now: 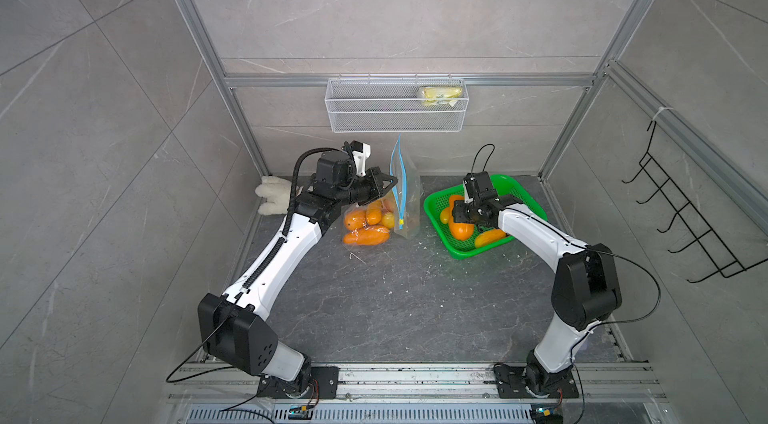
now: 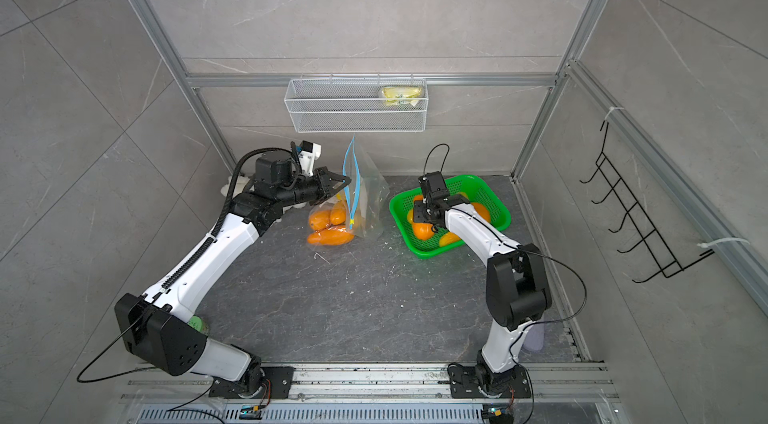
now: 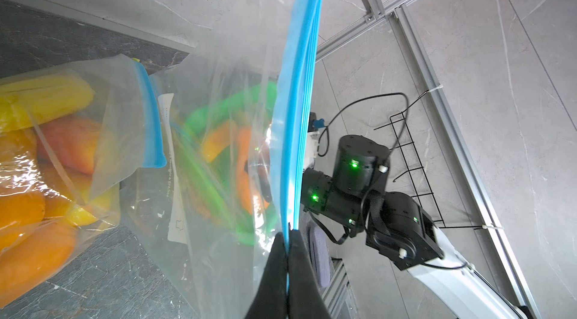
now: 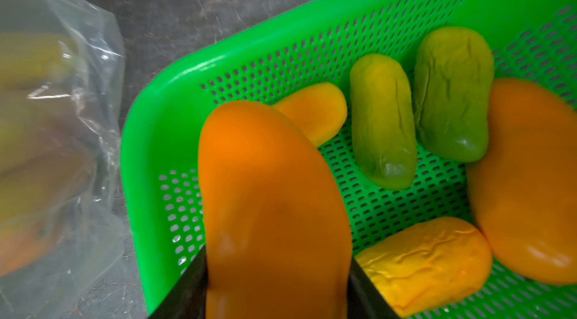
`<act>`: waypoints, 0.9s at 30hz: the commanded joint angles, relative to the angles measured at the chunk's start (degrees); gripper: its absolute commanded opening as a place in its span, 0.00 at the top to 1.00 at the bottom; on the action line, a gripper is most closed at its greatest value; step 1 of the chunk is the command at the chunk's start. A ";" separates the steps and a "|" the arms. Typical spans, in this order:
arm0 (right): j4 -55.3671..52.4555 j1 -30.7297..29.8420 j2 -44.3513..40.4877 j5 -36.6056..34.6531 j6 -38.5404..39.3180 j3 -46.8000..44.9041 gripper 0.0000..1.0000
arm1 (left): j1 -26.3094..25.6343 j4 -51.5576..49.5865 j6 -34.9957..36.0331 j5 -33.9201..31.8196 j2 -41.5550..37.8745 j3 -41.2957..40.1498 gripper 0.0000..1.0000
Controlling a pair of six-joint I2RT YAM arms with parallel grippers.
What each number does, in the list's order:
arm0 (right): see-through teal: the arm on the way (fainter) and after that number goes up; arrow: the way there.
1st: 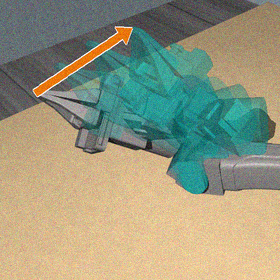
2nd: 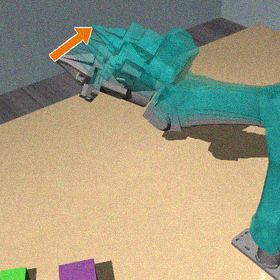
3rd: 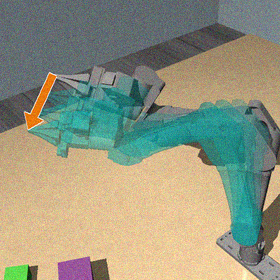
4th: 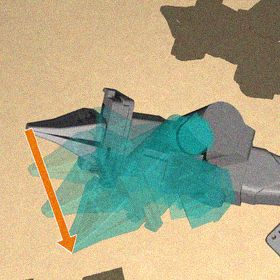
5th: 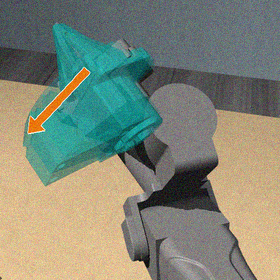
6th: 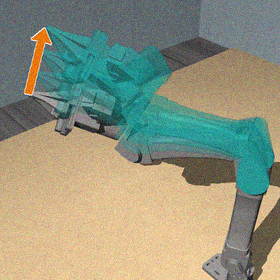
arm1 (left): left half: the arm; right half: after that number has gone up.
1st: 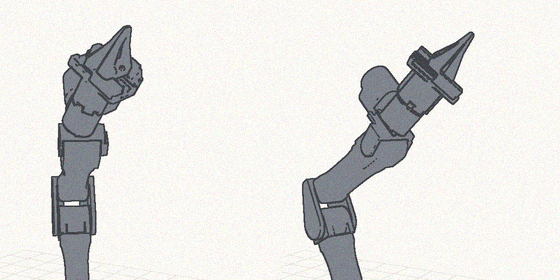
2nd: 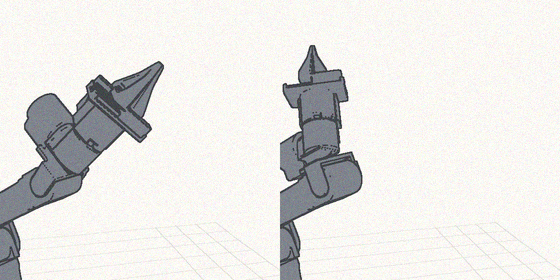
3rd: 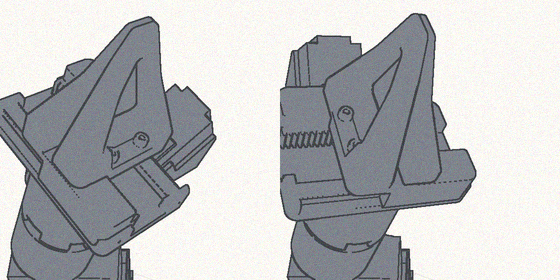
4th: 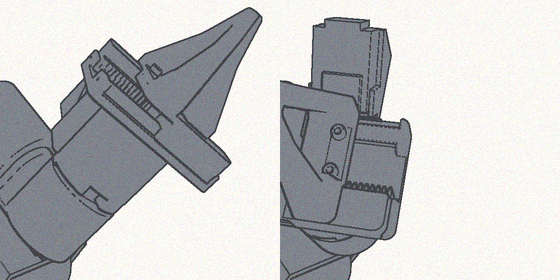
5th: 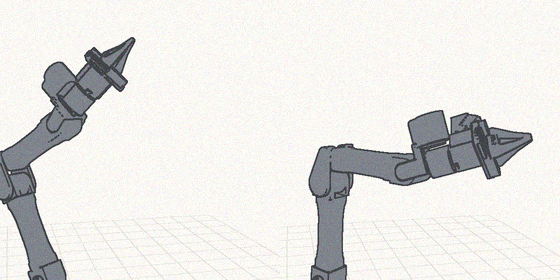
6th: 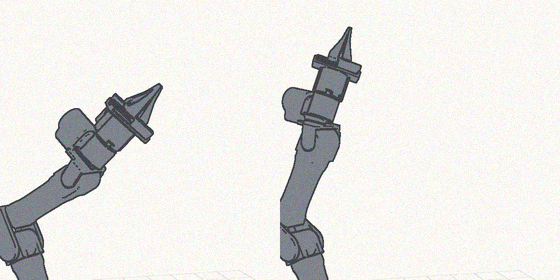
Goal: Place the mango in a zip-top bag and seal the zipper
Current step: Place the mango in the basket, then open the zipper of the food storage bag.
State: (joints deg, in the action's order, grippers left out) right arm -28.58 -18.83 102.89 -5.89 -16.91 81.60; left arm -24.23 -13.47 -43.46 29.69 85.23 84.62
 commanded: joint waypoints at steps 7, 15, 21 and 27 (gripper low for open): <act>-4.94 0.99 -4.30 2.47 0.45 1.99 0.26 | -3.68 5.25 -0.23 1.73 3.65 1.72 1.00; 13.39 0.32 -18.16 27.07 -4.36 -6.98 0.11 | -6.09 5.79 -0.62 0.89 8.49 3.84 1.00; 28.08 -2.49 -15.88 40.26 -12.89 -7.75 0.37 | -6.45 6.08 -1.05 0.56 9.20 4.12 1.00; 28.82 -3.43 -11.35 40.60 -13.95 -3.88 0.46 | -6.69 5.98 -1.23 0.45 9.08 4.25 1.00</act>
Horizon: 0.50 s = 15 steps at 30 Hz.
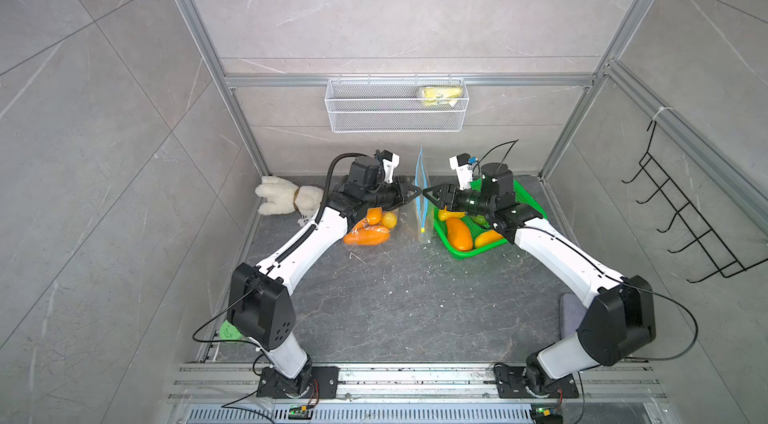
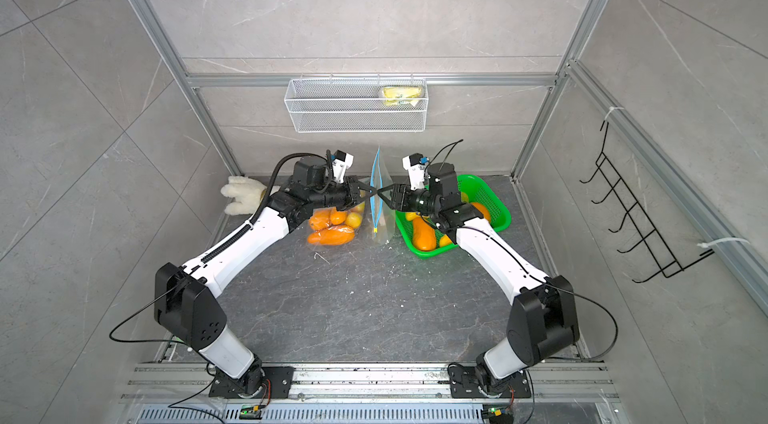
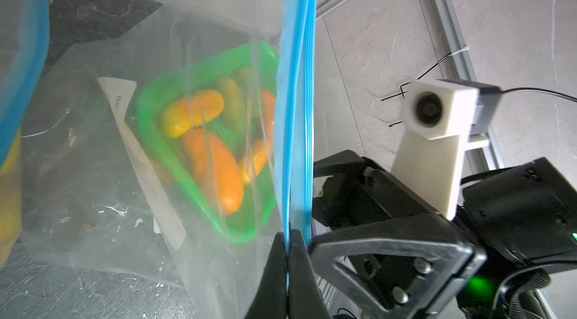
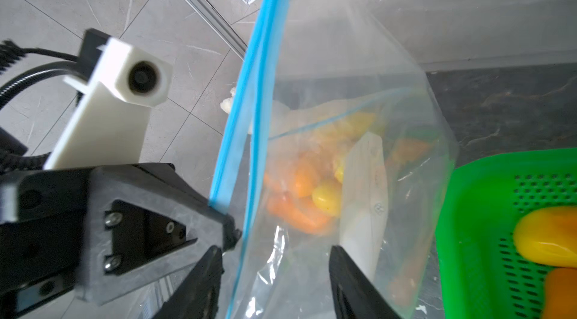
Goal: Place the mango in a zip-top bag and seal the zipper
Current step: Open the zipper of the food storage bag.
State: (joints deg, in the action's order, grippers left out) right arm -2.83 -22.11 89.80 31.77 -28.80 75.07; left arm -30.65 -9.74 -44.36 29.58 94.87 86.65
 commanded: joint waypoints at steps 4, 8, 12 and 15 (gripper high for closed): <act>-0.38 -0.60 3.08 -1.29 -1.11 4.54 0.68 | -0.28 1.83 -0.04 0.39 -0.74 2.30 1.00; -5.13 -1.44 2.76 -6.19 0.77 5.54 0.91 | -0.28 -0.03 0.93 -1.26 -1.20 2.60 1.00; -15.95 -2.36 1.74 -18.93 4.19 7.97 1.00 | -0.28 -6.19 3.53 -8.54 -1.71 3.56 1.00; -22.72 -2.70 0.79 -29.89 6.45 8.60 1.00 | -0.58 -10.33 4.55 -14.68 -2.06 3.96 1.00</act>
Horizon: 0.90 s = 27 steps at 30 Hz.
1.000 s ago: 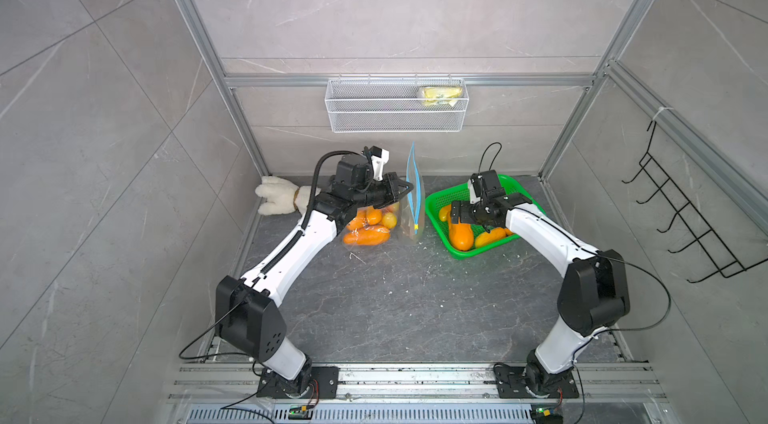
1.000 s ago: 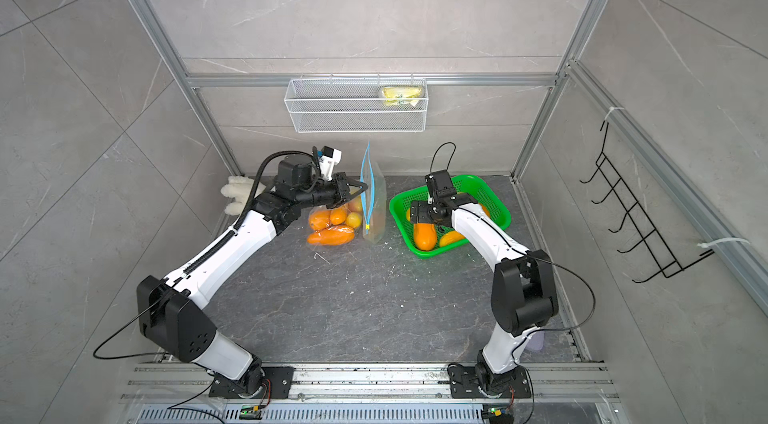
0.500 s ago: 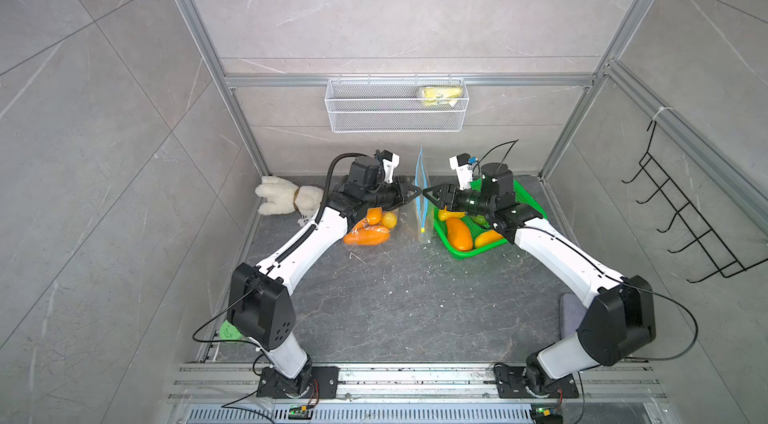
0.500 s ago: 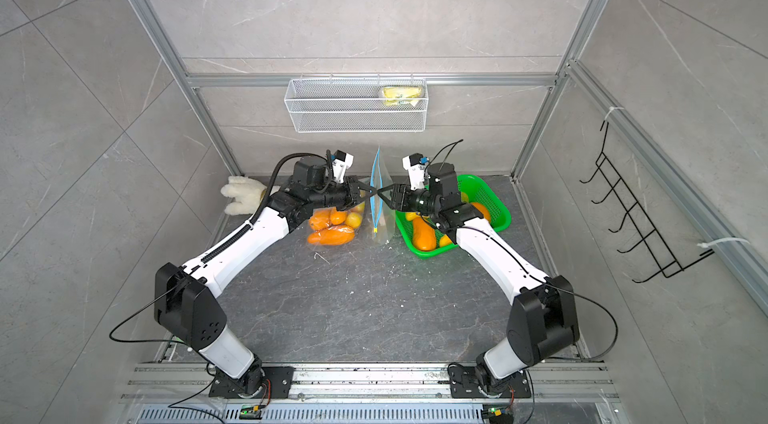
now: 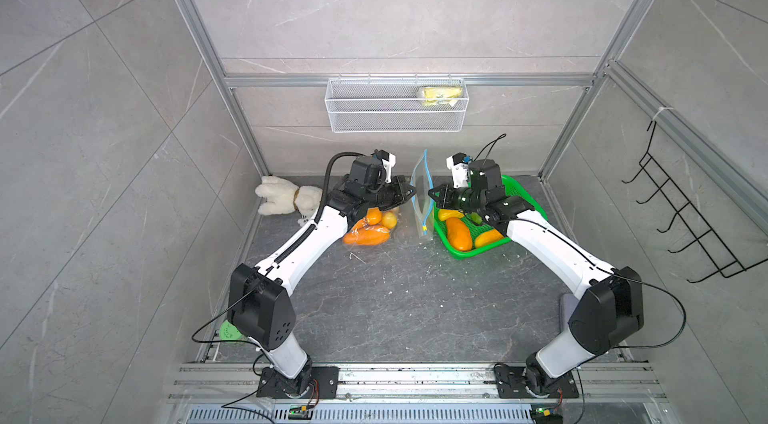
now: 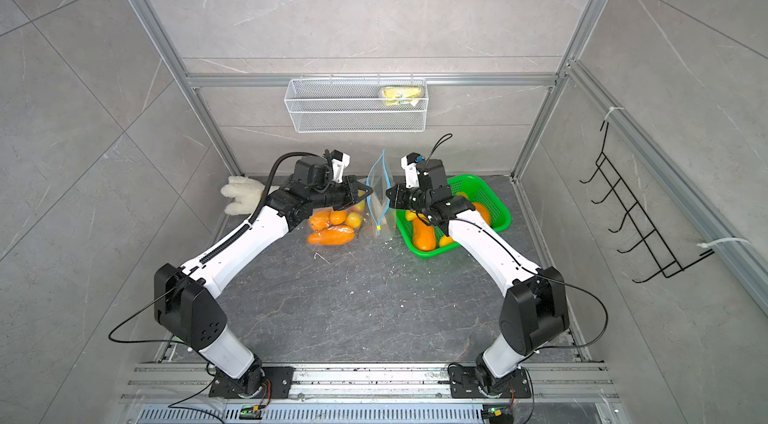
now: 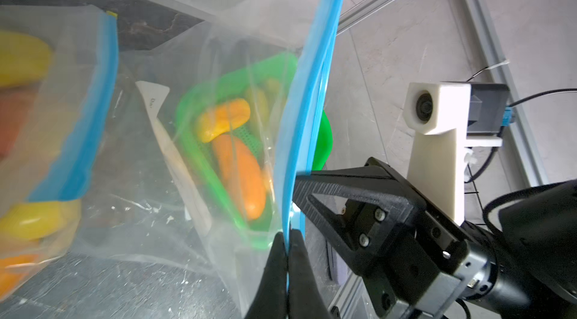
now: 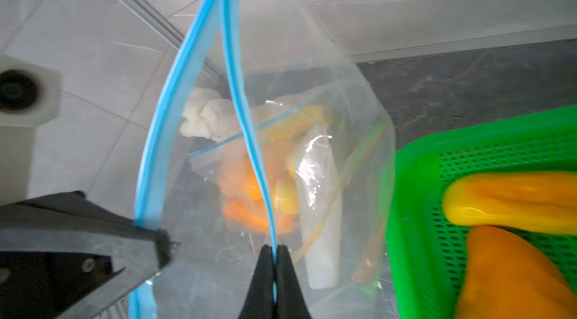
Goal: Place the mango in a zip-top bag and seal the zipper
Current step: Open the zipper of the food storage bag.
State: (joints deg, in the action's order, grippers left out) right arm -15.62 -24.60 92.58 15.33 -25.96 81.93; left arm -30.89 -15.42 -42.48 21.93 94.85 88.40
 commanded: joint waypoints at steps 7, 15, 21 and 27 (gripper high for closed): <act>-19.58 -2.15 -2.07 -30.41 5.56 3.71 1.00 | -4.38 -12.35 4.61 -19.78 -0.03 6.21 1.00; -23.77 -3.09 -1.96 -38.76 6.37 4.38 1.00 | -9.01 -16.67 6.64 -27.18 2.48 9.93 1.00; -22.09 -3.81 -5.60 -35.67 6.09 2.37 1.00 | -11.64 -25.00 9.05 -30.25 4.82 20.38 1.00; -13.70 -6.55 -10.74 -13.61 4.01 -0.49 1.00 | -13.92 -36.18 10.12 -38.97 -3.09 19.75 1.00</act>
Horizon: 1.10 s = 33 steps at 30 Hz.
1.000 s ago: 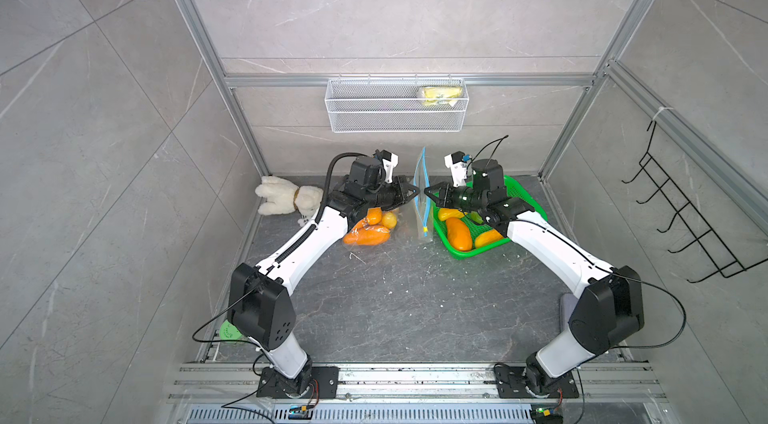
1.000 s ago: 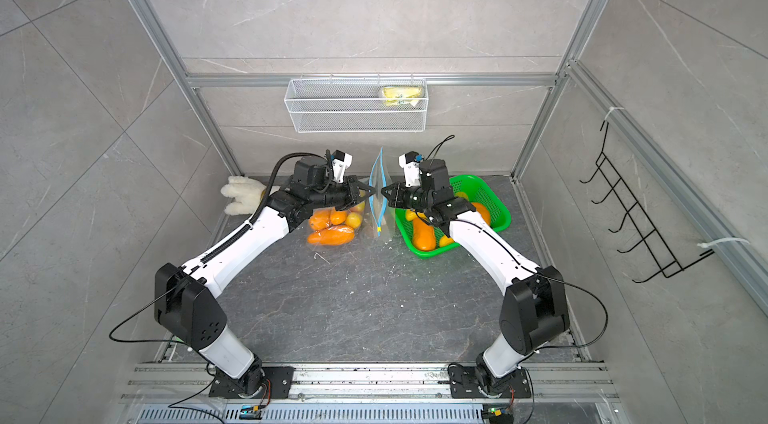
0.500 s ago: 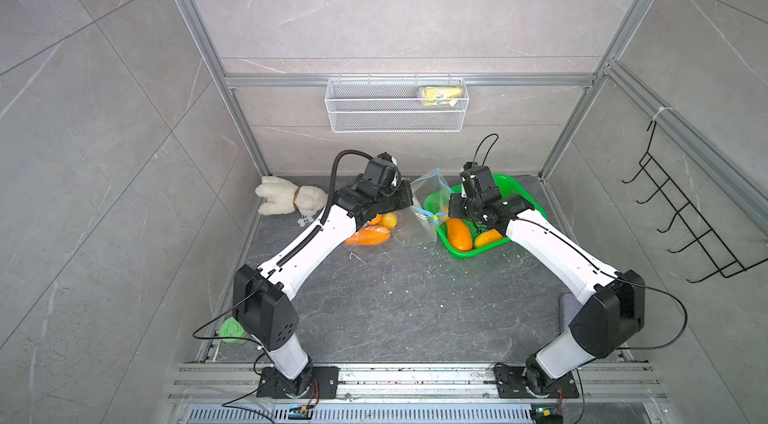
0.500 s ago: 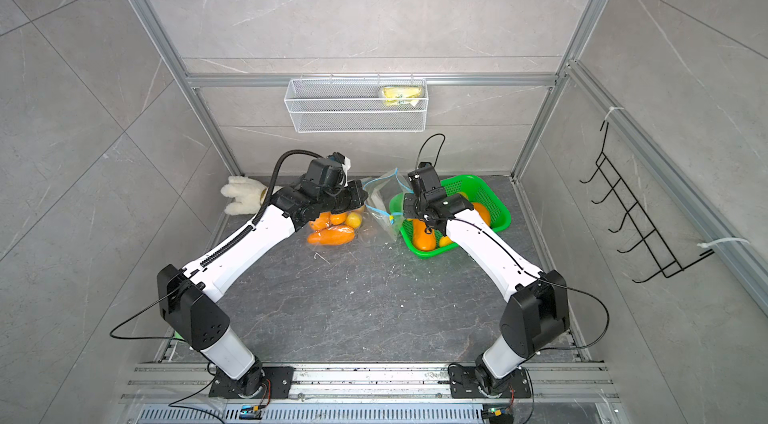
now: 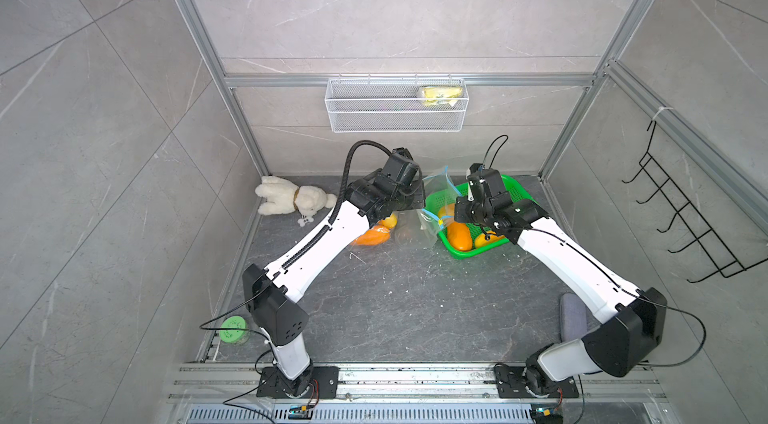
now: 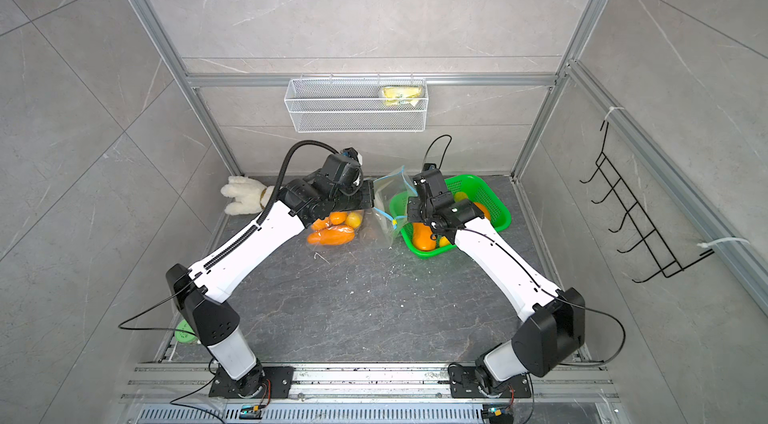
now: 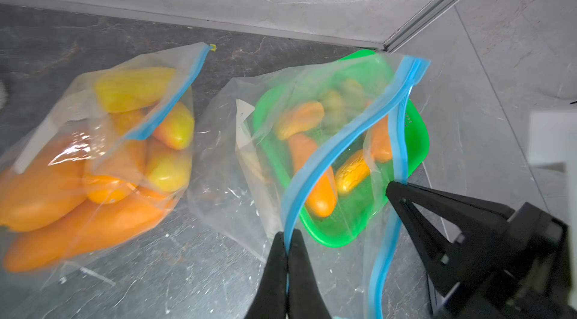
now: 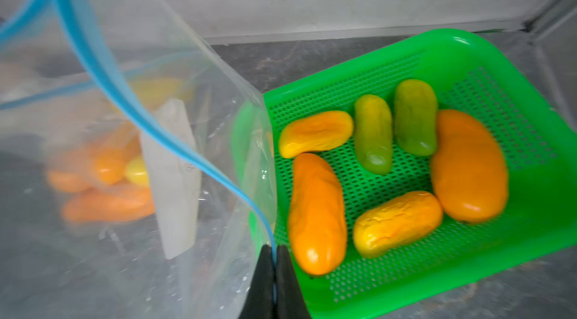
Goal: Place the mango in a zip-top bag and seal the zipper
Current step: Open the zipper of the food storage bag.
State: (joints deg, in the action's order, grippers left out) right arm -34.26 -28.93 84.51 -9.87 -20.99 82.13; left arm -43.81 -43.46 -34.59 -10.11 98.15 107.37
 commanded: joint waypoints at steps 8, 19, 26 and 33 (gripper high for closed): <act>6.58 -8.97 -7.28 28.00 -4.53 -0.10 1.00 | -8.07 -26.83 -1.55 -22.05 -18.78 2.44 1.00; 0.85 -11.72 -10.19 23.33 -4.97 -3.00 1.00 | -11.12 -29.74 -0.41 -21.88 -14.48 6.12 1.00; -8.36 -7.36 -10.61 6.14 -1.73 -6.42 1.00 | -5.26 -20.47 2.97 -9.48 -5.53 3.56 1.00; -7.80 -3.16 -8.84 12.45 0.28 -6.96 0.97 | -1.96 -13.42 3.11 -2.91 -0.85 2.94 1.00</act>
State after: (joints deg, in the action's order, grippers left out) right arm -40.86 -32.75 75.13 1.06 -22.96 74.63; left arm -46.24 -61.23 -32.93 -16.80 98.00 108.40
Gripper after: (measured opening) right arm 0.046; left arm 0.048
